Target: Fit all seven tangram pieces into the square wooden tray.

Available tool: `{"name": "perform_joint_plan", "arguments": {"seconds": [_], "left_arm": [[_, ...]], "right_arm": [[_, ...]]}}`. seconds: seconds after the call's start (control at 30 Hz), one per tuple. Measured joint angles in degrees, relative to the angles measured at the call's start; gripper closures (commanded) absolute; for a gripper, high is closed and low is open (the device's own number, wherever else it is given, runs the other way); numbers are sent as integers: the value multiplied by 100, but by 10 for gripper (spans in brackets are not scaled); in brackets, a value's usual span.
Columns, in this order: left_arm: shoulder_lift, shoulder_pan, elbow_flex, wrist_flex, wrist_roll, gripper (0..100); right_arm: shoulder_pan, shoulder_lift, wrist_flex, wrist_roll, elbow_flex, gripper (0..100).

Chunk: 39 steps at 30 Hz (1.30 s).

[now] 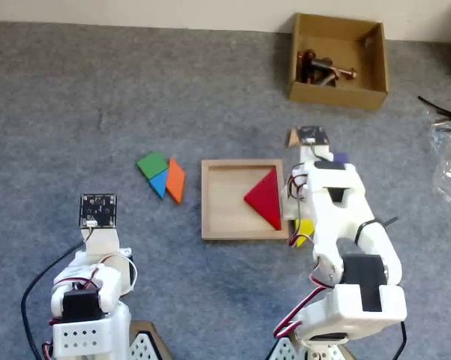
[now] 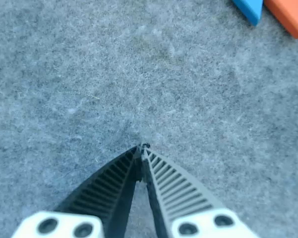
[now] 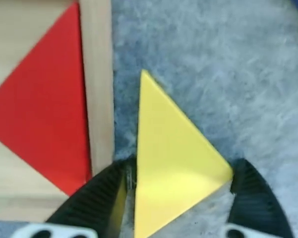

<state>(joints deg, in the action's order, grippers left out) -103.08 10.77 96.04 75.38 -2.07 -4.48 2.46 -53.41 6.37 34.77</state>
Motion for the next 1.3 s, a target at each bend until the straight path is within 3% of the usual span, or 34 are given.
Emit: {"name": "perform_joint_plan", "arguments": {"seconds": [0.87, 1.3], "left_arm": [[0, 0, 0, 0, 0, 995], [0, 0, 0, 0, 0, 995]], "right_arm": [[0, 0, 141, -18, 0, 770], [0, 0, 158, 1222, 0, 770]]}}
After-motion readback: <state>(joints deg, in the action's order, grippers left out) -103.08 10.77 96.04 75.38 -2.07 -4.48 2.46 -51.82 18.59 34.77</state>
